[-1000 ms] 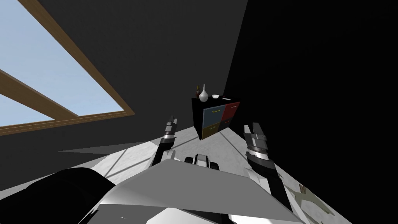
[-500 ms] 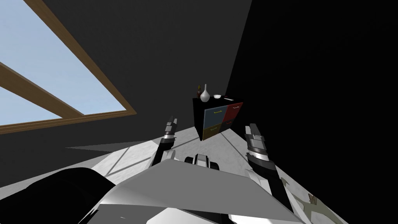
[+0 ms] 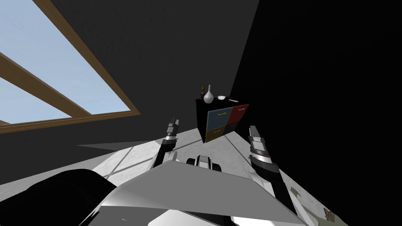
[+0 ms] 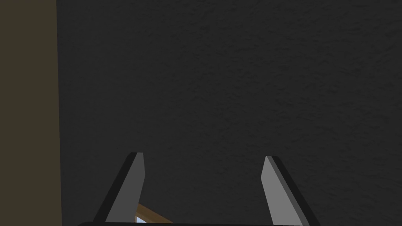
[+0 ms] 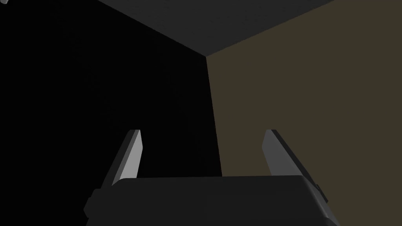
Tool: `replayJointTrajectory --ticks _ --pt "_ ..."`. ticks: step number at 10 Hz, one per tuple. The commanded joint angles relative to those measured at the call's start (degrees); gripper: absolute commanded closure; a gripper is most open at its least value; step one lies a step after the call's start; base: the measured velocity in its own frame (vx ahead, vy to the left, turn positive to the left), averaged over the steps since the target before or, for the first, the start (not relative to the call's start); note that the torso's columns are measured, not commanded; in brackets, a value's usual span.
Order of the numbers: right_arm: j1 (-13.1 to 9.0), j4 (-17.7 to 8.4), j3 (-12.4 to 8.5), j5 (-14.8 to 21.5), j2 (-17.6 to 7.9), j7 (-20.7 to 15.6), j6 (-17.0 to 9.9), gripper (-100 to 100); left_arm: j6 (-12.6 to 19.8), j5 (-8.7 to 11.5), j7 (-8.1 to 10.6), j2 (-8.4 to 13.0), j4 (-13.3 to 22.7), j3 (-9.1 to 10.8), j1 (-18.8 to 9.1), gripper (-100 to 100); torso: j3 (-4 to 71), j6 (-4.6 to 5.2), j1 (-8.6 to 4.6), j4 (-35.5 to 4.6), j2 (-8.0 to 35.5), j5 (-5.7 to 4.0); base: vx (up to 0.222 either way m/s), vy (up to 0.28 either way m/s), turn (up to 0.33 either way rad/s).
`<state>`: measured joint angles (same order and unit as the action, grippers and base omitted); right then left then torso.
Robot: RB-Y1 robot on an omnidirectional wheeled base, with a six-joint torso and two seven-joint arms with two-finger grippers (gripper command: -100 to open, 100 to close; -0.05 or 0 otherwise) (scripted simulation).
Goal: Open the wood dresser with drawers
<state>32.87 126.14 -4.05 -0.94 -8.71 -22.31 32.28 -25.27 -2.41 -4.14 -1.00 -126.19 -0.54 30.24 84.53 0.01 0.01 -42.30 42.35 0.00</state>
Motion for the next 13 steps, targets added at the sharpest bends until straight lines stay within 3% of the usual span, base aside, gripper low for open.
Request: replayJointTrajectory --ticks 1,13 --pt "0.3 -0.6 -0.3 0.6 -0.2 -4.4 0.3 -100 0.0 0.0 0.0 0.0 0.0 0.0 0.0 0 0.0 -0.03 -0.02 0.0 -0.1 -0.01 0.05 -0.018 0.07" --pt "1.5 -3.1 -1.4 2.8 -0.6 -22.7 1.7 -100 0.0 0.0 0.0 0.0 0.0 0.0 0.0 0 0.0 -0.03 -0.02 0.0 -0.1 -0.01 0.041 -0.011 0.064"
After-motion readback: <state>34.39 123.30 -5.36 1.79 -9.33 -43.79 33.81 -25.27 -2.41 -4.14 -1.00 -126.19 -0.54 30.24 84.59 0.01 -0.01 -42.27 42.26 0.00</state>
